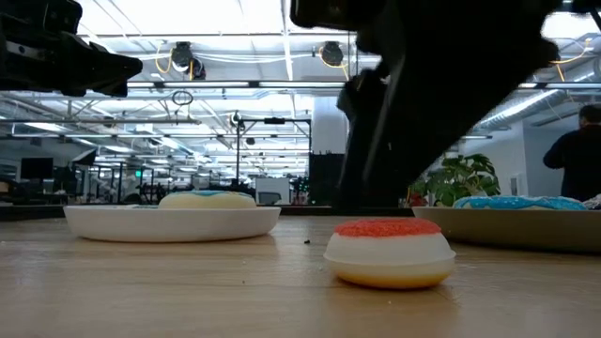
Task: Pick & Place donuts
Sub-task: Put the small orange donut on the white plate
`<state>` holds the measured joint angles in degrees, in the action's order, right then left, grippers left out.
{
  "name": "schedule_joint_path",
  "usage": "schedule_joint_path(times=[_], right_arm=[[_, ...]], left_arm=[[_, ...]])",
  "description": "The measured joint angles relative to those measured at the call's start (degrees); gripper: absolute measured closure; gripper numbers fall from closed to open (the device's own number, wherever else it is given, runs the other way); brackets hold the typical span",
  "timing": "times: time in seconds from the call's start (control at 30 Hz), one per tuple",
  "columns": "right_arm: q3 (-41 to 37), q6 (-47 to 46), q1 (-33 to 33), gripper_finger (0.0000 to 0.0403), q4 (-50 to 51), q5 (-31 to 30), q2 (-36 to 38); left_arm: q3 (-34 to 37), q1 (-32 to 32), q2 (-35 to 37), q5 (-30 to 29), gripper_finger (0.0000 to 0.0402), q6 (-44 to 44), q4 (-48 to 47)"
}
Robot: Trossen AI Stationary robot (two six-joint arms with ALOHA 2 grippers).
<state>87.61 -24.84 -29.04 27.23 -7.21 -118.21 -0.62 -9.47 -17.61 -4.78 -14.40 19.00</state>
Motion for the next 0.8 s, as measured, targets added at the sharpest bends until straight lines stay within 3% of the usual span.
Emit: schedule_joint_path(times=[0.23,0.5,0.63,0.8], right_arm=[[-5.47,-0.15,0.28,0.0176,-6.62,-0.01,0.0],[-7.59,-2.37,0.35,0.0181,-7.29,1.27,0.13],[-8.04,-3.08,0.48,0.0203,-8.23,1.35,0.15],[-8.08,-3.58,0.48,0.026,-9.18,1.76,0.11]], left_arm=[[0.0,0.0,0.0,-0.02,0.0382,0.05,0.02],[0.0,0.02,0.0,-0.26,0.0382,-0.56,0.0],[0.0,0.0,0.0,-0.26,0.0382,-0.62,0.02],[0.0,0.02,0.0,-0.26,0.0382,-0.17,0.02]])
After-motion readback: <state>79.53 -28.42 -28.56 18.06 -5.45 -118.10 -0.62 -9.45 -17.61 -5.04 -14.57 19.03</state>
